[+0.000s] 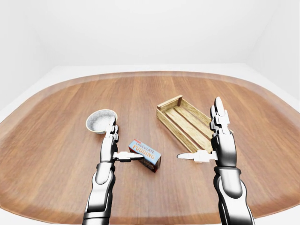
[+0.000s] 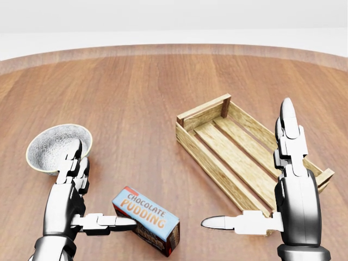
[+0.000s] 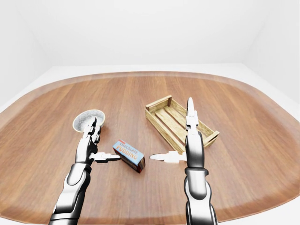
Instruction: Pick up the chocolate pudding and put it in the tray.
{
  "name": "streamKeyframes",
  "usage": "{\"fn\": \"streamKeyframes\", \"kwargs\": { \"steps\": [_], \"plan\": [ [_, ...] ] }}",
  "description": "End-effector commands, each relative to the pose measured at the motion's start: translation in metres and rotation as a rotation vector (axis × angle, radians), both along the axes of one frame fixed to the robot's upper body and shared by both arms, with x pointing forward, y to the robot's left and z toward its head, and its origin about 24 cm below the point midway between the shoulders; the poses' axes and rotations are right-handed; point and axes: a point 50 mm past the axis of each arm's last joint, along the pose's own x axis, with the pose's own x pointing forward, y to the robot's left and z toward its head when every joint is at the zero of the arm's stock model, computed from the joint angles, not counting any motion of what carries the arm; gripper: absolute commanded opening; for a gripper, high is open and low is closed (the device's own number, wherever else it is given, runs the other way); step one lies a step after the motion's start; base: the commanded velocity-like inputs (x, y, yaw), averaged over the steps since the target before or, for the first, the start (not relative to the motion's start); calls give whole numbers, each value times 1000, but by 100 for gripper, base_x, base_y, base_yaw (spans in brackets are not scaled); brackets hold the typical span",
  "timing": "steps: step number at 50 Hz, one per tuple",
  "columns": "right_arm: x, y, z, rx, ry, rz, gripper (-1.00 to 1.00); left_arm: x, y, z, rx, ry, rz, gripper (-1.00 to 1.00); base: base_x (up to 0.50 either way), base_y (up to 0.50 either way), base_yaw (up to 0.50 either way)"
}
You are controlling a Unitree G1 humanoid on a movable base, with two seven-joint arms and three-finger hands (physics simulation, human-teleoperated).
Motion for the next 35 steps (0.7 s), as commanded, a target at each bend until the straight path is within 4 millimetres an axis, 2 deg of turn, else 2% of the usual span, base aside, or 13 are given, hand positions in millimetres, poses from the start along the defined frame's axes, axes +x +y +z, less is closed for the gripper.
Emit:
{"fn": "streamKeyframes", "kwargs": {
  "steps": [1,11,13,19,21,26,33,35],
  "plan": [
    [0,0,0,0,1,1,100,0,0,0,0,0,0,100,22,0,0],
    [0,0,0,-1,0,0,100,0,0,-1,0,0,1,100,19,0,0],
    [0,0,-6,4,27,-2,100,0,0,-1,1,-1,2,100,0,0,0],
    [1,1,-1,6,4,10,100,0,0,0,-4,-4,2,100,0,0,0],
    [2,0,-10,8,43,-2,100,0,0,2,-15,-10,-2,100,0,0,0],
    [0,1,0,6,-1,9,100,-1,1,4,-42,-24,-9,100,0,0,0],
    [0,1,0,6,1,9,100,-2,1,6,-59,-37,-12,100,0,0,0],
    [0,1,0,6,0,8,100,-2,2,5,-14,-32,10,100,0,0,0]
  ]
}}
